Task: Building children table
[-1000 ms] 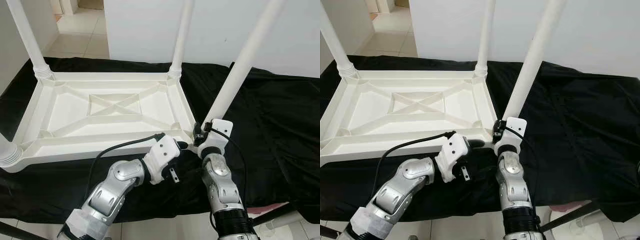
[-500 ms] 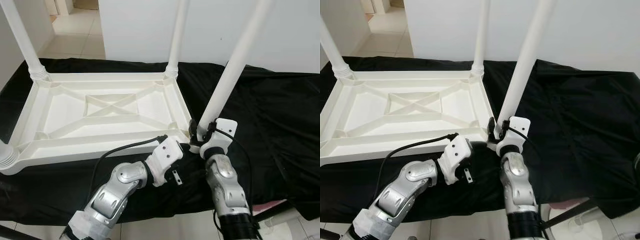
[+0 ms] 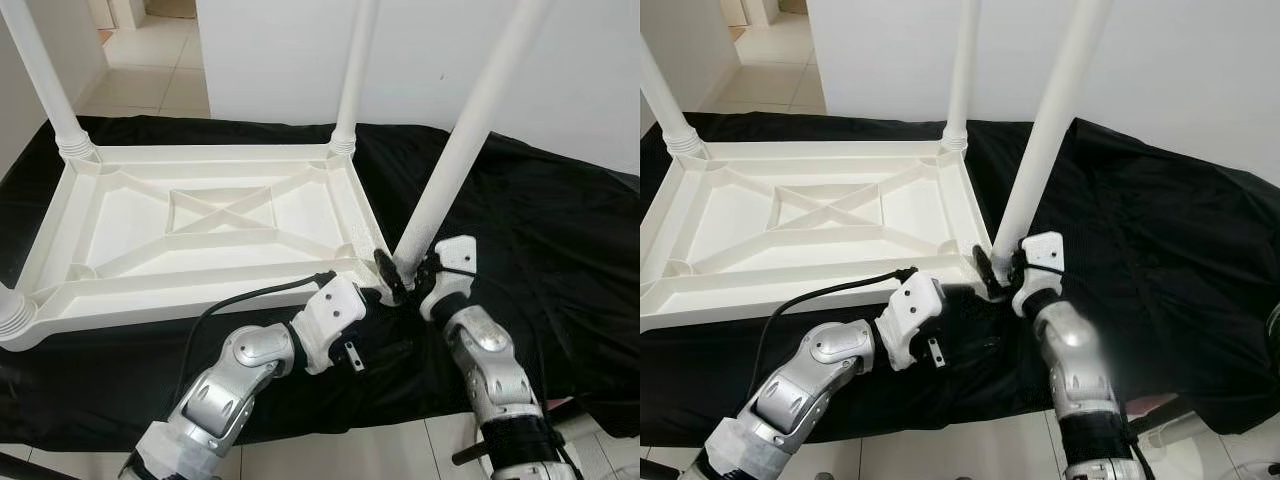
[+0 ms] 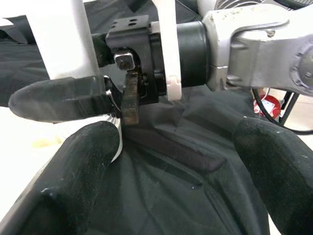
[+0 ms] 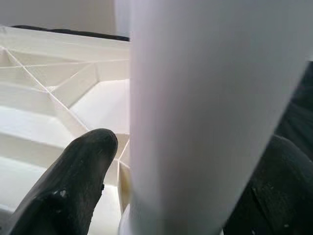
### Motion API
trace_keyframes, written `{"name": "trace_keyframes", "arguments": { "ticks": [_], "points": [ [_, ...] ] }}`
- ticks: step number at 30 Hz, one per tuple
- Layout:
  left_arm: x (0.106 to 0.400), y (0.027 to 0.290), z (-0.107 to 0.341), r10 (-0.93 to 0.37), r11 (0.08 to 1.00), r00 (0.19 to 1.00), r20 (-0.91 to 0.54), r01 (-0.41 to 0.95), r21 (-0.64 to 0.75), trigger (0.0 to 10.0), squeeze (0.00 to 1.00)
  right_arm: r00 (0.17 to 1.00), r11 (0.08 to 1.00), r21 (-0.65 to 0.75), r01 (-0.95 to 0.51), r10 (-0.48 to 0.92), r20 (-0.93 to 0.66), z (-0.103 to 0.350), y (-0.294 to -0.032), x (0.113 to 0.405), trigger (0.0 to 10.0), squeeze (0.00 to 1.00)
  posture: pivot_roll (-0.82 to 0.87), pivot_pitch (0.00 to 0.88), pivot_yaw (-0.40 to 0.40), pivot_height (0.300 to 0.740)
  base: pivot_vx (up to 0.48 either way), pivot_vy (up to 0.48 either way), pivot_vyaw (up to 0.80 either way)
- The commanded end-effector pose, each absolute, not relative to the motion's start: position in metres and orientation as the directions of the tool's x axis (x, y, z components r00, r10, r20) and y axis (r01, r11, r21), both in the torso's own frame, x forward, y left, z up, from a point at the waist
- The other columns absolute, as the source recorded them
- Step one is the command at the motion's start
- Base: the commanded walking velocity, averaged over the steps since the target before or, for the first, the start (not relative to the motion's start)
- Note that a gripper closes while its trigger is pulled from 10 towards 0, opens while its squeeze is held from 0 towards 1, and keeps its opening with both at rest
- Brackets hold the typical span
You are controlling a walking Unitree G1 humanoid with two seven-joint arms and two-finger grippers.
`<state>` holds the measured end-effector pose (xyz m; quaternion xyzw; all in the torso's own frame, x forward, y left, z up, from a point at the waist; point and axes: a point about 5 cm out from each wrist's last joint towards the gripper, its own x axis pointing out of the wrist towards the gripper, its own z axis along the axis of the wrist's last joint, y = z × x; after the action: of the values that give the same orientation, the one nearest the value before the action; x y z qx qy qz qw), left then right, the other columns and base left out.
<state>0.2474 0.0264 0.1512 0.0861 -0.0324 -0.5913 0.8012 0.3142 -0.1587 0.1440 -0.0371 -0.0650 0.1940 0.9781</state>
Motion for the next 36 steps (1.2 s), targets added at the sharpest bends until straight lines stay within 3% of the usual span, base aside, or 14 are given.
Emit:
{"name": "trace_keyframes", "arguments": {
  "ticks": [1,2,4,5,7,8,20,21,22,23,33,36],
  "points": [
    [0.248,0.027,0.151,-0.951,0.288,0.304,-0.057,0.939,0.187,10.0,0.00,0.904,0.905,-0.119,-0.408,0.419,0.087,0.140,-0.159,0.316,10.0,0.00,-0.05,0.080,-0.078,0.740,0.000,0.000,0.00],
    [0.249,0.027,0.152,-0.951,0.290,0.305,-0.056,0.938,0.188,10.0,0.00,0.897,0.895,-0.143,-0.423,0.436,0.075,0.140,-0.160,0.320,9.3,0.00,-0.05,0.081,-0.077,0.740,0.000,0.000,0.00],
    [0.250,0.027,0.153,-0.950,0.292,0.306,-0.055,0.938,0.188,10.0,0.00,0.890,0.886,-0.158,-0.436,0.451,0.068,0.141,-0.161,0.322,9.3,0.00,-0.05,0.081,-0.077,0.740,0.000,0.000,0.00],
    [0.250,0.027,0.153,-0.950,0.292,0.307,-0.055,0.937,0.189,10.0,0.00,0.886,0.880,-0.168,-0.444,0.459,0.063,0.142,-0.163,0.325,3.3,0.00,-0.05,0.082,-0.078,0.740,0.000,0.000,0.00],
    [0.250,0.027,0.153,-0.950,0.293,0.308,-0.054,0.937,0.190,10.0,0.00,0.881,0.874,-0.174,-0.453,0.469,0.060,0.142,-0.164,0.327,3.3,0.00,-0.05,0.082,-0.078,0.740,0.000,0.000,0.00],
    [0.250,0.027,0.153,-0.950,0.294,0.309,-0.053,0.936,0.191,10.0,0.00,0.877,0.869,-0.181,-0.461,0.477,0.055,0.142,-0.164,0.328,0.0,0.00,-0.05,0.082,-0.078,0.740,0.000,0.000,0.00],
    [0.249,0.027,0.155,-0.946,0.308,0.322,-0.046,0.932,0.190,10.0,0.00,0.863,0.856,-0.153,-0.495,0.504,0.031,0.132,-0.164,0.325,0.0,0.00,-0.03,0.086,-0.082,0.740,0.000,0.000,0.00],
    [0.250,0.026,0.155,-0.947,0.305,0.318,-0.046,0.933,0.189,10.0,0.00,0.868,0.862,-0.150,-0.485,0.495,0.035,0.131,-0.164,0.325,5.0,0.00,-0.04,0.085,-0.077,0.740,0.000,0.000,0.00],
    [0.250,0.026,0.155,-0.947,0.305,0.318,-0.046,0.933,0.189,10.0,0.00,0.868,0.862,-0.150,-0.485,0.495,0.035,0.131,-0.164,0.325,5.0,0.00,-0.04,0.085,-0.077,0.740,0.000,0.000,0.00],
    [0.250,0.026,0.155,-0.948,0.301,0.315,-0.046,0.935,0.189,10.0,0.00,0.873,0.867,-0.141,-0.477,0.486,0.039,0.131,-0.164,0.325,10.0,0.00,-0.05,0.085,-0.076,0.740,0.000,0.000,0.00],
    [0.250,0.024,0.155,-0.953,0.288,0.301,-0.045,0.939,0.188,10.0,0.00,0.927,0.928,-0.061,-0.367,0.370,0.057,0.136,-0.161,0.325,10.0,0.00,-0.06,0.087,-0.071,0.740,0.000,0.000,0.00],
    [0.250,0.023,0.155,-0.954,0.285,0.298,-0.045,0.940,0.188,10.0,0.00,0.968,0.969,-0.007,-0.247,0.247,0.052,0.138,-0.159,0.325,10.0,0.00,-0.06,0.087,-0.070,0.740,0.000,0.000,0.00]
  ]
}}
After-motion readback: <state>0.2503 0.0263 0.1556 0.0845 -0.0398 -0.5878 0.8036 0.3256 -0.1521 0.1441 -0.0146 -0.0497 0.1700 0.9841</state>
